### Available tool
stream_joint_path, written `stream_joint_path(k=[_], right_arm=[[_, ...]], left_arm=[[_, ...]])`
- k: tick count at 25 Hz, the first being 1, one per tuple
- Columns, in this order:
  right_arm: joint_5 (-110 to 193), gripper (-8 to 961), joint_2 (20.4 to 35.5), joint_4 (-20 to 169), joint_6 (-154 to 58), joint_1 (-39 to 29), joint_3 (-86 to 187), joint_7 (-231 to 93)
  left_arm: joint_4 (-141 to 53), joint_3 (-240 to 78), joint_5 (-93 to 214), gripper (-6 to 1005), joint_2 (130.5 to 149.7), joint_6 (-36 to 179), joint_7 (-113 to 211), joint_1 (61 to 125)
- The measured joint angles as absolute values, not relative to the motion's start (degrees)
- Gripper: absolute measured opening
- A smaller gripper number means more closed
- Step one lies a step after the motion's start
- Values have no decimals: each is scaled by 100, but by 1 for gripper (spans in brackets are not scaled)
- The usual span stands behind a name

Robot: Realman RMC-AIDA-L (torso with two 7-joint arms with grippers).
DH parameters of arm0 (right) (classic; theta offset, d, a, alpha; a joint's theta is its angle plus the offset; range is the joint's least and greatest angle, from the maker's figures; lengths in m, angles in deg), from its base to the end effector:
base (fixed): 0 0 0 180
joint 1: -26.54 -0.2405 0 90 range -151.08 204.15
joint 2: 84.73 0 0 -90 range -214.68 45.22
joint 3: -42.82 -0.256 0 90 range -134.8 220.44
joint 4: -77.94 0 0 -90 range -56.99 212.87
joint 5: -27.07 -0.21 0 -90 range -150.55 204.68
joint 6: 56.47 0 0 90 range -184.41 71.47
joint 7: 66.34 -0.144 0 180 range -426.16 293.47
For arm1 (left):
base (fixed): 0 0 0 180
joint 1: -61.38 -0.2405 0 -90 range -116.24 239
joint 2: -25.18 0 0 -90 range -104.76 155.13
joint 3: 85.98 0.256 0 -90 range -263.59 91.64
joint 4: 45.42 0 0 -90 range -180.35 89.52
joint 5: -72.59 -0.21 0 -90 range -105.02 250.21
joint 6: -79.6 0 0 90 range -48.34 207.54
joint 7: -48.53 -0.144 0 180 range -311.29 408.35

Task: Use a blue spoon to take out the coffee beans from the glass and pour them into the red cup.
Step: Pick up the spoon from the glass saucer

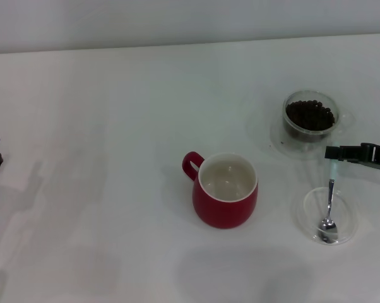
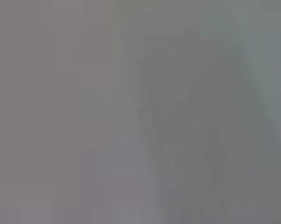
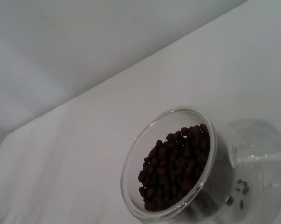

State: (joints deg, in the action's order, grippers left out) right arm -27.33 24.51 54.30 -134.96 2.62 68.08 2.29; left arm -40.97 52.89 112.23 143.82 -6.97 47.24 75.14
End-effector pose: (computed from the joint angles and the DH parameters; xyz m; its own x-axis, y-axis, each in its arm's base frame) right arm 0.3833 0.2931 0.0445 0.1465 -0.8216 -0.5509 -0.9857 -0.1682 -0.0113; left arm -0.3438 0.2415 -0.0138 0.8408 -0.2014 0.5025 0.4438 -0.2753 -0.8528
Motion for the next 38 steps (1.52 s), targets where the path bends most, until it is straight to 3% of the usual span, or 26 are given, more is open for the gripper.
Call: stream_joint_path(k=[23, 38], right_arm=[[-2751, 153, 2366, 5372, -13687, 245, 6742, 83], [-3029, 147, 2115, 5158, -14137, 439, 6380, 137]], left_arm=[[-4217, 5280, 11250, 654, 14417, -623, 4901, 7581], [-4152, 5280, 11249, 654, 14437, -551, 4879, 7616]])
